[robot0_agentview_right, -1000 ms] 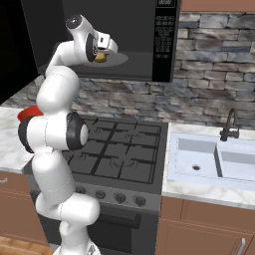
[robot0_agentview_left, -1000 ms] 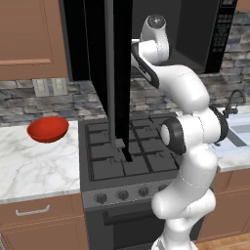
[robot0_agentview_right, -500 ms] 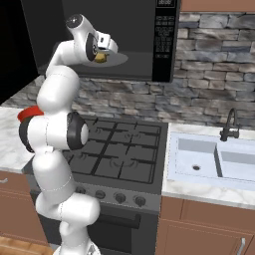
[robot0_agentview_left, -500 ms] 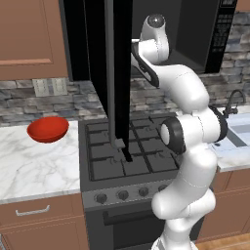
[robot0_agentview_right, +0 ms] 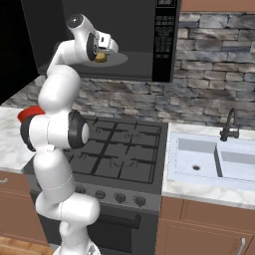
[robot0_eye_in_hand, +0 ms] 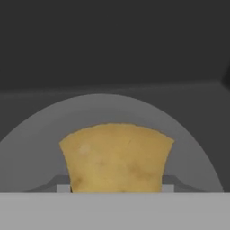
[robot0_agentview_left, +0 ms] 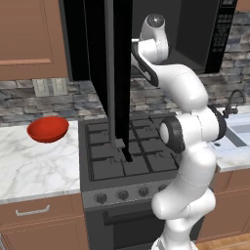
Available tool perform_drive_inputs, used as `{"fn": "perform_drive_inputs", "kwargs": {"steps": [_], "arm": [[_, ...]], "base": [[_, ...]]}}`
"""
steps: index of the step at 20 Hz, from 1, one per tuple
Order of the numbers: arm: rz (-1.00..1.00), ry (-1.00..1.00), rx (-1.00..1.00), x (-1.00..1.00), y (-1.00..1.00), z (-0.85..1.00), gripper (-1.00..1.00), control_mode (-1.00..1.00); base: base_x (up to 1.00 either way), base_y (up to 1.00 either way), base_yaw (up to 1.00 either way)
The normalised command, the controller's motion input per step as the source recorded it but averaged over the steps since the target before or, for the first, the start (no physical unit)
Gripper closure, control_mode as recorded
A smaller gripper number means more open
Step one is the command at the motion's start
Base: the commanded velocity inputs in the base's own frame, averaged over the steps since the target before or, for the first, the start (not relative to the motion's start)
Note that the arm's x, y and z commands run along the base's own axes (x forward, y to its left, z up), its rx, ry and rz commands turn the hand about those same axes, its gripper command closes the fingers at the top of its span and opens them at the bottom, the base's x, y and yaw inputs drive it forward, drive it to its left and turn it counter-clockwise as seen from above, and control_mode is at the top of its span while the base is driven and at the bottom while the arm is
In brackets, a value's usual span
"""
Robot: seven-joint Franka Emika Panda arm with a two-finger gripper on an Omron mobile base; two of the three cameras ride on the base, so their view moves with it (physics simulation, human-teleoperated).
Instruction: Place the sponge inside the microwave to prepare for sanitizing.
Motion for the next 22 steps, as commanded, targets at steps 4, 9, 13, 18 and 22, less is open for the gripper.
{"fn": "perform_drive_inputs", "kwargs": {"steps": [4,9,13,18,22], "arm": [[0.0,0.0,0.0,0.07,0.0,-0.02,-1.0,-1.0],[0.0,0.0,0.0,0.02,0.0,0.0,-1.0,-1.0],[0.0,0.0,0.0,0.01,0.0,0.0,-1.0,-1.0],[0.0,0.0,0.0,0.0,0.0,0.0,-1.0,-1.0],[0.0,-0.03,0.0,-0.32,0.0,0.0,-1.0,-1.0]], "base": [[0.0,0.0,0.0],[0.0,0.0,0.0],[0.0,0.0,0.0],[0.0,0.0,0.0],[0.0,0.0,0.0]]}}
